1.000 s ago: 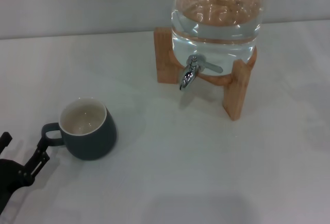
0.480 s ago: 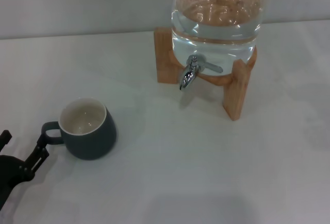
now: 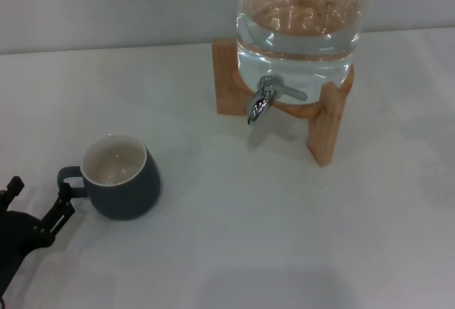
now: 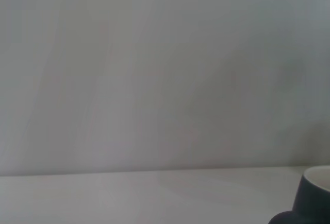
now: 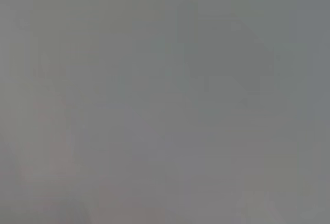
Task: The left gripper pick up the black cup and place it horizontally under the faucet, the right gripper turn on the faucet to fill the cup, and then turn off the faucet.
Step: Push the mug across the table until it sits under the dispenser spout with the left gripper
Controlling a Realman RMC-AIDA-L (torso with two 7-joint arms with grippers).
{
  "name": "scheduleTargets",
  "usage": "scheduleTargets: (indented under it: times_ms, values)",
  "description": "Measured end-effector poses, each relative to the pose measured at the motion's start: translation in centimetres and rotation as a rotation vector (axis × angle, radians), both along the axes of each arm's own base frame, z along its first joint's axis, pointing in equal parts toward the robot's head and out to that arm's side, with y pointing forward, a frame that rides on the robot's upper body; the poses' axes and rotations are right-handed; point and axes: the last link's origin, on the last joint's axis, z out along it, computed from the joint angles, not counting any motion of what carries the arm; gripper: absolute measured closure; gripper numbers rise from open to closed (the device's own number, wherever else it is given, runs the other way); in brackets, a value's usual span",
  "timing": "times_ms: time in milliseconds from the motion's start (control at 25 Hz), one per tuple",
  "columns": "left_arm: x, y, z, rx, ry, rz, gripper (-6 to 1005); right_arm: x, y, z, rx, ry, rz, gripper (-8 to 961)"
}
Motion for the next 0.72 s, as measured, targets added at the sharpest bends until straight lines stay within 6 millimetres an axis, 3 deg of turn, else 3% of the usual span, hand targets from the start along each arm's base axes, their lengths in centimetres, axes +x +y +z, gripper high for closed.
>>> scheduleTargets:
  times_ms: [720]
  values:
    - [0.13,-0.18,-0.07,0.002,-0.008,-0.005,162,0.25,-0.33,0.08,0.001,-0.001,-0.008,111]
